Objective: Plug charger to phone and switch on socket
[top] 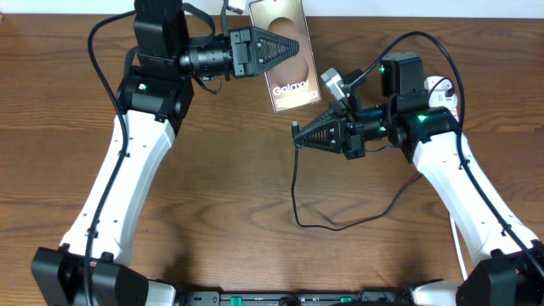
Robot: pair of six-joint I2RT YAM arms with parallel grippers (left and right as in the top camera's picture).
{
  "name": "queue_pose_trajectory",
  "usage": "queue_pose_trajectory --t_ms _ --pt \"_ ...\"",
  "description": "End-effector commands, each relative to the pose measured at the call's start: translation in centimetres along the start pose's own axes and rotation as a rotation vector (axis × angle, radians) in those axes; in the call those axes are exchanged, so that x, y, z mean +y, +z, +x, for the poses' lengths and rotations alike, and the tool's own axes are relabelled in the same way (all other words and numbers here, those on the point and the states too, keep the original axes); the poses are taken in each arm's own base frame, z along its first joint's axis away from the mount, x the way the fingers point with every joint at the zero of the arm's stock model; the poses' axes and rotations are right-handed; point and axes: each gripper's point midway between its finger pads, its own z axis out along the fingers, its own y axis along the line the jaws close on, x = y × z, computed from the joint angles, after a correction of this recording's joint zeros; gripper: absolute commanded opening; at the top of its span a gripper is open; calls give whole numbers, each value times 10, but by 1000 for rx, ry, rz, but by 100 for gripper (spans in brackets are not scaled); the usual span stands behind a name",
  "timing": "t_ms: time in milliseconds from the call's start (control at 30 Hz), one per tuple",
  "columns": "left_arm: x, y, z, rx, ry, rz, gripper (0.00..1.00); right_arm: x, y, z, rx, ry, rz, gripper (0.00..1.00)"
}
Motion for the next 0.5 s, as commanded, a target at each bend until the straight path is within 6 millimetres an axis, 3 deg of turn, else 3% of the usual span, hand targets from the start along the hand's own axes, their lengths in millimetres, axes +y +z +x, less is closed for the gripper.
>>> queue_pose_trajectory --t_ms 0,467 --pt "-13 -2 4 38 -4 48 7 8 -1 -7 -5 4 -22 1" --pt "-17 -2 8 61 37 71 7 9 0 -16 -4 21 -24 1"
